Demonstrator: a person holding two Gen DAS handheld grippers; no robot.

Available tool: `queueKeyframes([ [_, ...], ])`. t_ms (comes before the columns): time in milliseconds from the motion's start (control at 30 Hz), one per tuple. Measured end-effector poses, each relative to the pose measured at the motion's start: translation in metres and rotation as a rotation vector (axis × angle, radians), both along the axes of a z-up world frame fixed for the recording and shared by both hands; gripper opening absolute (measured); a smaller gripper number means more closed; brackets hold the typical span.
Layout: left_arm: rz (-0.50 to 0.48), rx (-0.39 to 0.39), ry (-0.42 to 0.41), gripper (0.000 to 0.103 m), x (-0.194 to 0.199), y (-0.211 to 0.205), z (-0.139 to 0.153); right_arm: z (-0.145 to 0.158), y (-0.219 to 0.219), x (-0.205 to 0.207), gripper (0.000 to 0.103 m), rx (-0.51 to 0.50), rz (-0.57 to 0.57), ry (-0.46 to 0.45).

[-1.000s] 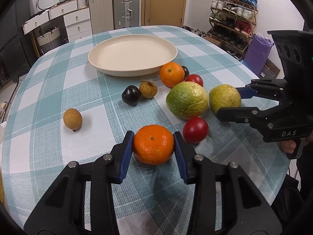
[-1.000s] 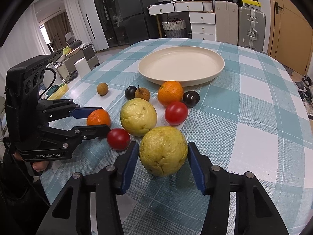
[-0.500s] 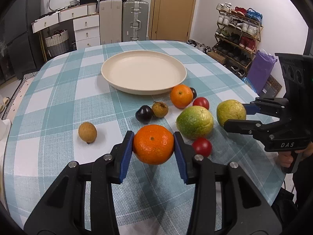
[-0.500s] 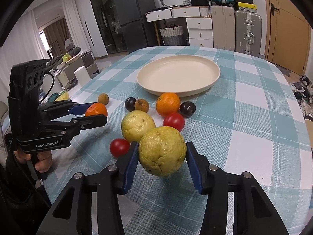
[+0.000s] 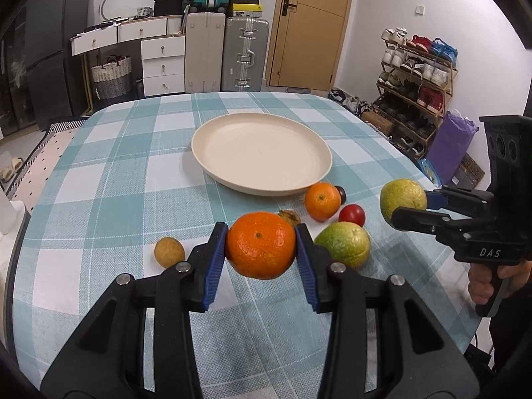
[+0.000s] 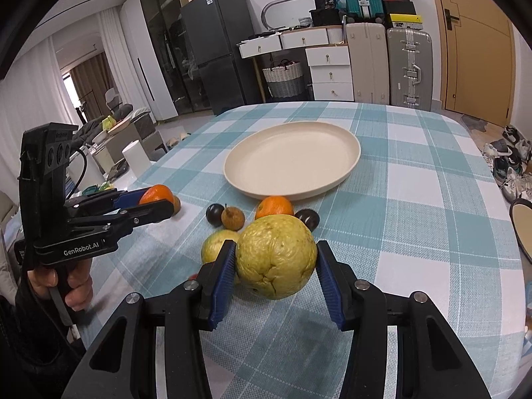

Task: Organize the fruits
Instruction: 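Lift and carry the tangerine and guava in both grippers toward the cream plate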

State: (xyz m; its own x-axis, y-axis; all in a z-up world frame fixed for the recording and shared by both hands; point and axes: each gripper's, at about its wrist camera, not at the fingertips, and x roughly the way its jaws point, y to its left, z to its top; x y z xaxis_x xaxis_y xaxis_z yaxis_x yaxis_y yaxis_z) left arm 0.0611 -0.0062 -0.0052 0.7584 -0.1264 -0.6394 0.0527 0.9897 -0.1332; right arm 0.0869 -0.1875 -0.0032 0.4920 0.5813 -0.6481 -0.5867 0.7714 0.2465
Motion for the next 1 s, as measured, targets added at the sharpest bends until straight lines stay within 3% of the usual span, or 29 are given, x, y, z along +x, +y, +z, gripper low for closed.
queueKeyframes([
  [367, 0.023, -0.005, -0.031, 0.038, 0.019, 0.002, 0.011, 0.018, 0.004, 0.018, 0.049, 0.021, -0.023, -0.039],
  [1000, 0.037, 0.002, -0.020, 0.038, 0.073, -0.004, 0.013, 0.018, 0.016, 0.061, 0.049, 0.056, -0.066, -0.007],
])
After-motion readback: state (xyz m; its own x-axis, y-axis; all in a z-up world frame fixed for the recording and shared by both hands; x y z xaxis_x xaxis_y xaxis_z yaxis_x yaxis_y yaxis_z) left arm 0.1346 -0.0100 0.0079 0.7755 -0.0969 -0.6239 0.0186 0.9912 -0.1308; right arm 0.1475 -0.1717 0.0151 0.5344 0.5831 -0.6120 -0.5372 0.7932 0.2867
